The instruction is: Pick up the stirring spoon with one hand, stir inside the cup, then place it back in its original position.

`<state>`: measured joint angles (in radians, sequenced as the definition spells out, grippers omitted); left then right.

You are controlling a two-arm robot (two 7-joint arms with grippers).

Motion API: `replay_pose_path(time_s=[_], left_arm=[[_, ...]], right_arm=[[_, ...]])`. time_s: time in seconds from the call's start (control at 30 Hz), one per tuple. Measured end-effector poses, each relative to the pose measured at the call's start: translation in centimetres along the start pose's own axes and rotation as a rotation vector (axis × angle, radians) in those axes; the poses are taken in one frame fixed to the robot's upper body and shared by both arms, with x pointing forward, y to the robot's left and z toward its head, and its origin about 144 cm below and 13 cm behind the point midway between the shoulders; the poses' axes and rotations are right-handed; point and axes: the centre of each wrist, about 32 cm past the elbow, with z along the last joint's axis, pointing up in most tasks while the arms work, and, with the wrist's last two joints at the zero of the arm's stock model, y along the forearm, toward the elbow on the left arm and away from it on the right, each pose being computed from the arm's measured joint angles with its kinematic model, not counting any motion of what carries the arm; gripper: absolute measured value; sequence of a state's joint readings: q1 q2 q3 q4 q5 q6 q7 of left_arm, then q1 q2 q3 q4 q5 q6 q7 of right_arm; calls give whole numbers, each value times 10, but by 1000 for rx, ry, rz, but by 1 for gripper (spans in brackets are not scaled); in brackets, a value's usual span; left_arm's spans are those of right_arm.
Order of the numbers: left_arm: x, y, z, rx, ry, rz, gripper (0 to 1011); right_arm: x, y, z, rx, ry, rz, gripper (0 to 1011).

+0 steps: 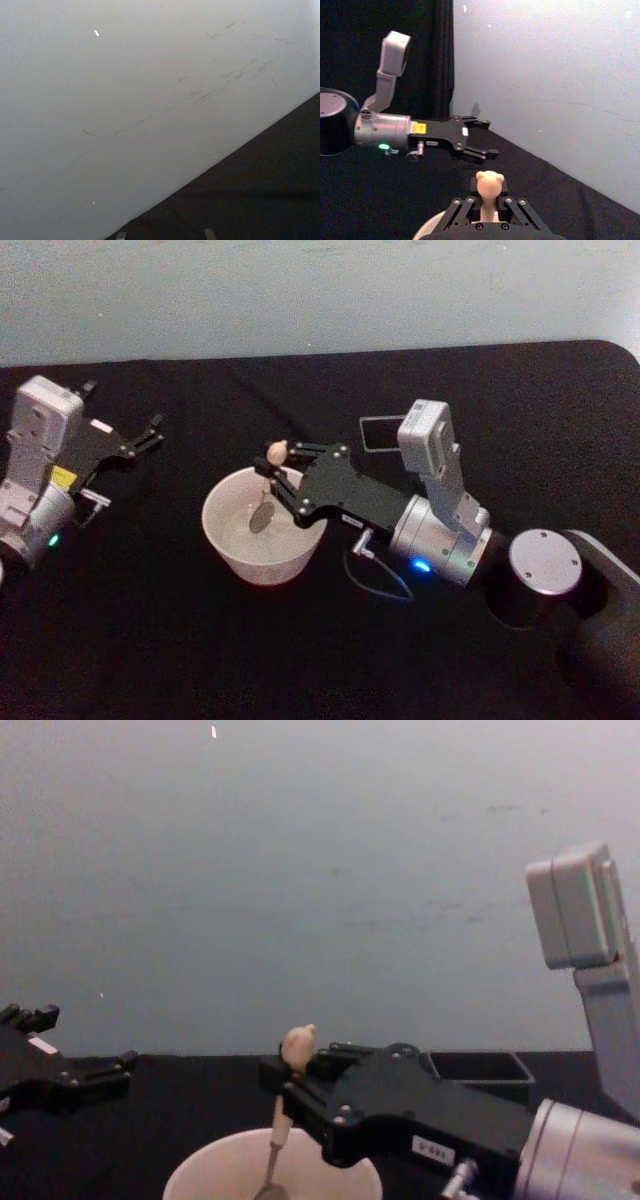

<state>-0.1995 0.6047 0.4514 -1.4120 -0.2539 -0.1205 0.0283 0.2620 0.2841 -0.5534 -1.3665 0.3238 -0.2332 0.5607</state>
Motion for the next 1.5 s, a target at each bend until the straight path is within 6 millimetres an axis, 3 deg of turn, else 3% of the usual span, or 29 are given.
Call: replay_pose_path(time_s=[0.97, 1.5], left_arm=[[0, 0, 0, 0, 0, 0, 1001], [0, 0, 0, 0, 0, 0, 1001]], right_arm=[[7, -17, 7, 6, -17, -31, 174], [11, -18, 48, 92, -62, -23, 174]])
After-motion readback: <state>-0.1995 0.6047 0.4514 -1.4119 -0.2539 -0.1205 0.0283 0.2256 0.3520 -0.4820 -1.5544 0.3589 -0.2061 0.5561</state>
